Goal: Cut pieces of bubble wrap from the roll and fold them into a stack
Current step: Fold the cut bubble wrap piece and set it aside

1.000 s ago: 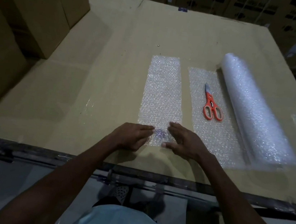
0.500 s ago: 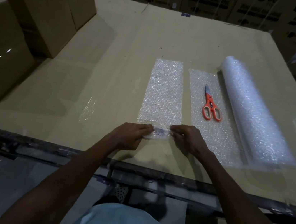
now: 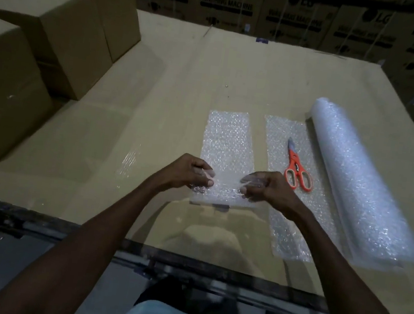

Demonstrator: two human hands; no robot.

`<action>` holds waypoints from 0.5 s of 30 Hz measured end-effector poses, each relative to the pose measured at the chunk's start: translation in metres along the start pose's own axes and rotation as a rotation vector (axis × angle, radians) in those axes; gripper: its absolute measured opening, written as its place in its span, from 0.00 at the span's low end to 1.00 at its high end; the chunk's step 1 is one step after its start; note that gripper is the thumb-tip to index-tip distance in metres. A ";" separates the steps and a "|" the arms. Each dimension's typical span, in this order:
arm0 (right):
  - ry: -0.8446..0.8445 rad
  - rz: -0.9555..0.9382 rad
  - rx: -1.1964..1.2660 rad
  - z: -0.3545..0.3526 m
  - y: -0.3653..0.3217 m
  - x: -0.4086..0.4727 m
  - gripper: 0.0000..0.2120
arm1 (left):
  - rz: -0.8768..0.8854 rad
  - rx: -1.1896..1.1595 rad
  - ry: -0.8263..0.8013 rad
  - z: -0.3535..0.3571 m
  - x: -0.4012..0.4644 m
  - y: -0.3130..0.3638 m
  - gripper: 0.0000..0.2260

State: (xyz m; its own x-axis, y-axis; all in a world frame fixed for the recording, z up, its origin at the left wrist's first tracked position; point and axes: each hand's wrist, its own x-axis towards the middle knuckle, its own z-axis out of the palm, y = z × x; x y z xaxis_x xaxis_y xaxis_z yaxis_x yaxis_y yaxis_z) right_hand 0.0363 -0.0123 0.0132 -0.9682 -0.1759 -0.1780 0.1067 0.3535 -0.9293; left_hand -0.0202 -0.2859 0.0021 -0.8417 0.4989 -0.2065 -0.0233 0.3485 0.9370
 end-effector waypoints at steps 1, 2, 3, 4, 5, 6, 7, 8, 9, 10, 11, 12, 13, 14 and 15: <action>0.030 0.007 0.070 -0.004 -0.004 0.008 0.10 | -0.008 -0.036 0.019 -0.007 0.008 0.002 0.10; 0.079 0.015 0.139 -0.009 -0.007 0.017 0.09 | -0.006 -0.077 0.052 -0.013 0.017 0.003 0.11; 0.136 0.024 0.203 -0.013 -0.008 0.028 0.08 | 0.002 -0.117 0.096 -0.019 0.027 0.003 0.11; 0.193 0.037 0.248 -0.017 -0.008 0.040 0.07 | 0.011 -0.151 0.143 -0.023 0.038 0.004 0.12; 0.242 0.050 0.269 -0.020 -0.008 0.053 0.06 | 0.021 -0.182 0.193 -0.027 0.049 0.005 0.14; 0.279 0.059 0.274 -0.023 -0.008 0.067 0.05 | 0.030 -0.210 0.245 -0.031 0.061 0.006 0.15; 0.309 0.063 0.274 -0.025 -0.007 0.080 0.05 | 0.039 -0.242 0.299 -0.035 0.073 0.006 0.17; 0.333 0.069 0.275 -0.027 -0.008 0.094 0.05 | 0.046 -0.275 0.354 -0.038 0.087 0.006 0.19; 0.356 0.082 0.279 -0.027 -0.007 0.109 0.04 | 0.046 -0.299 0.403 -0.042 0.100 0.005 0.21; 0.375 0.099 0.286 -0.028 -0.007 0.124 0.04 | 0.046 -0.312 0.444 -0.044 0.113 0.004 0.23; 0.395 0.112 0.294 -0.029 -0.005 0.139 0.03 | 0.041 -0.305 0.483 -0.047 0.126 0.001 0.24; 0.420 0.121 0.294 -0.029 -0.002 0.154 0.04 | 0.033 -0.271 0.518 -0.050 0.138 -0.002 0.26; 0.445 0.130 0.292 -0.031 0.000 0.169 0.04 | 0.025 -0.202 0.551 -0.052 0.149 -0.006 0.29; 0.470 0.142 0.290 -0.032 0.002 0.182 0.04 | 0.018 -0.108 0.576 -0.053 0.159 -0.010 0.31; 0.490 0.149 0.280 -0.033 0.004 0.195 0.03 | 0.011 -0.007 0.584 -0.053 0.168 -0.013 0.34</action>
State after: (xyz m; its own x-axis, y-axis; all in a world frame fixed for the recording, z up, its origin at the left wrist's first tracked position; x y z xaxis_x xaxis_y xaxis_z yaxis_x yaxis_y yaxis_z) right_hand -0.1594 -0.0150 -0.0142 -0.9228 0.3265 -0.2047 0.2408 0.0737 -0.9678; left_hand -0.1895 -0.2486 -0.0303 -0.9998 -0.0188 -0.0092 -0.0150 0.3392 0.9406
